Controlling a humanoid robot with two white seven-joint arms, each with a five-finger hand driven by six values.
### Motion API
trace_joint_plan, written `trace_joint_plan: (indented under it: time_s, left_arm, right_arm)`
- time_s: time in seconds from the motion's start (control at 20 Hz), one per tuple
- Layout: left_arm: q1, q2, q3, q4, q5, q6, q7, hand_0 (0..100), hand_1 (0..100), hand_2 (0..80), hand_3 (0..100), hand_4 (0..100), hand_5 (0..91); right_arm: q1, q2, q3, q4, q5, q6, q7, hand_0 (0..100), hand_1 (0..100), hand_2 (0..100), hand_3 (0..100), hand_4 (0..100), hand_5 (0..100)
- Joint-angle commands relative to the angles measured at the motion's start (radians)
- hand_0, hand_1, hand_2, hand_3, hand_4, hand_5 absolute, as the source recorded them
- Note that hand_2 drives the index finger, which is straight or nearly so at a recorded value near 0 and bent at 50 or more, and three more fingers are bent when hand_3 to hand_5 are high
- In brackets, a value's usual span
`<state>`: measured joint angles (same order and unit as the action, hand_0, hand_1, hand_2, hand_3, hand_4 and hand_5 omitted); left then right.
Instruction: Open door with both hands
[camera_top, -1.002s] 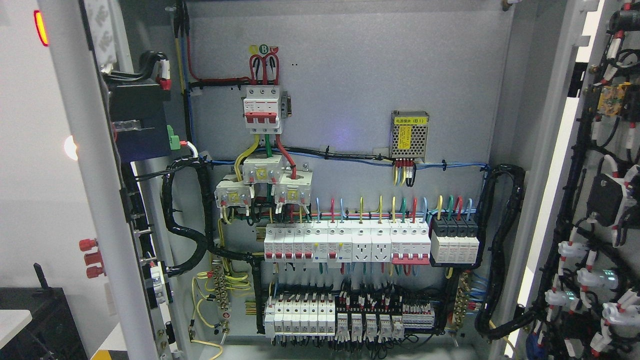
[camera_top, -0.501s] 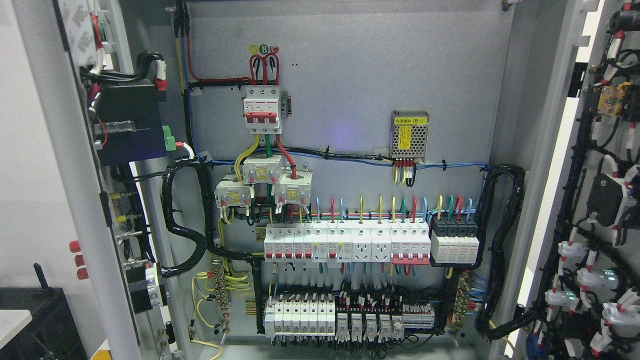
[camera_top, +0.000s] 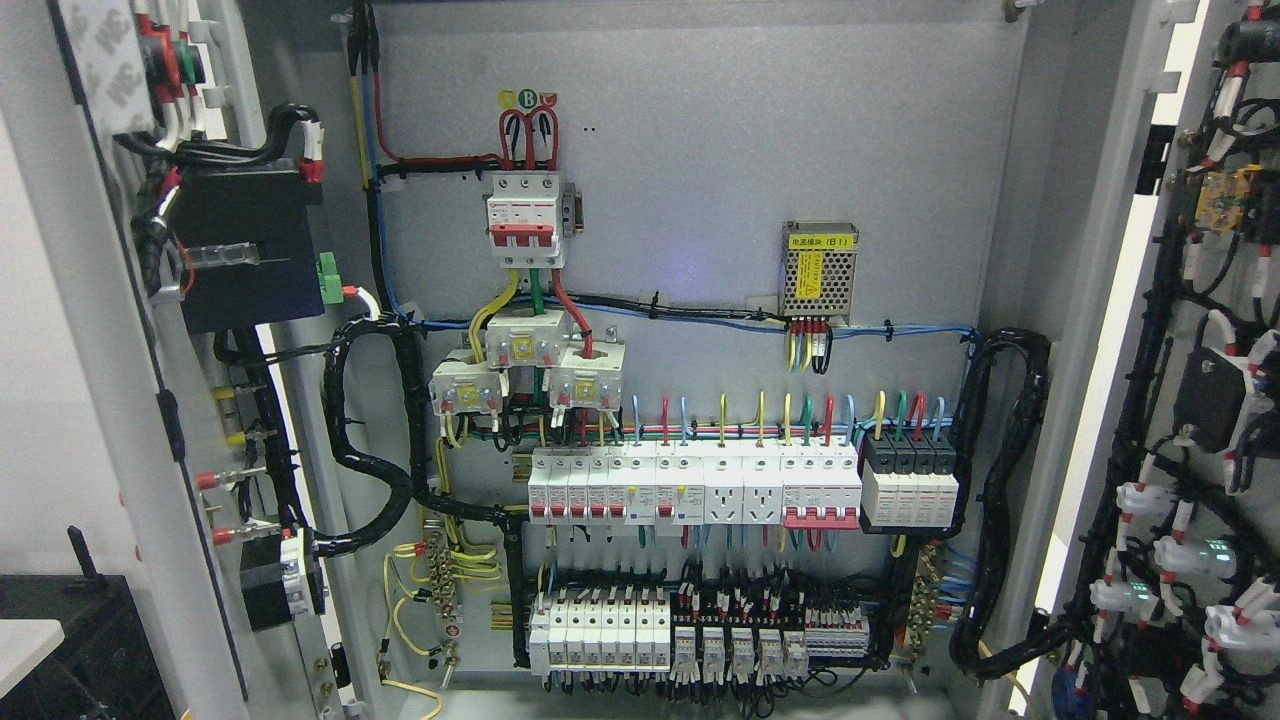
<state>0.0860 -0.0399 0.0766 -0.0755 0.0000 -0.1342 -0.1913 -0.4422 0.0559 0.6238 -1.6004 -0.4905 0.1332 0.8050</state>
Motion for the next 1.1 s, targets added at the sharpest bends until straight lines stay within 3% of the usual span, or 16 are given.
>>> trace_joint_plan:
  time_s: [0.0, 0.1, 0.25, 0.4, 0.65, 0.9, 1.05]
  left_arm:
    - [0.000, 0.000, -0.001, -0.001, 0.021, -0.001, 0.000, 0, 0, 0.0, 0, 0, 0.0]
    - [0.000, 0.000, -0.001, 0.000, 0.020, 0.001, 0.000, 0, 0, 0.0, 0, 0, 0.0]
    - [0.000, 0.000, -0.001, -0.001, 0.020, 0.001, 0.000, 0, 0, 0.0, 0, 0, 0.0]
    - [0.000, 0.000, 0.000, 0.000, 0.021, 0.001, 0.000, 0, 0, 0.0, 0, 0, 0.0]
    - [0.000, 0.000, -0.005, 0.005, 0.021, 0.001, 0.000, 0, 0, 0.0, 0, 0, 0.0]
    - [0.024, -0.008, -0.062, -0.111, 0.012, -0.002, 0.001, 0, 0, 0.0, 0, 0, 0.0]
    - [0.171, -0.006, -0.098, -0.430, 0.009, 0.002, 0.003, 0, 0, 0.0, 0, 0, 0.0]
  right_arm:
    - [-0.004, -0.008, -0.090, 0.066, 0.001, -0.004, -0.004, 38, 0, 0, 0, 0, 0]
    - [-0.001, -0.007, -0.127, 0.080, 0.001, -0.006, -0.030, 38, 0, 0, 0, 0, 0]
    - [0.005, -0.005, -0.154, 0.085, 0.001, -0.006, -0.151, 38, 0, 0, 0, 0, 0]
    - [0.023, -0.010, -0.164, 0.080, -0.002, -0.056, -0.274, 38, 0, 0, 0, 0, 0]
    - [0.140, -0.011, -0.161, 0.031, -0.003, -0.109, -0.397, 38, 0, 0, 0, 0, 0]
    - [0.212, -0.028, -0.162, -0.064, 0.001, -0.115, -0.423, 38, 0, 0, 0, 0, 0]
    - [0.263, -0.041, -0.165, -0.105, 0.001, -0.145, -0.428, 38, 0, 0, 0, 0, 0]
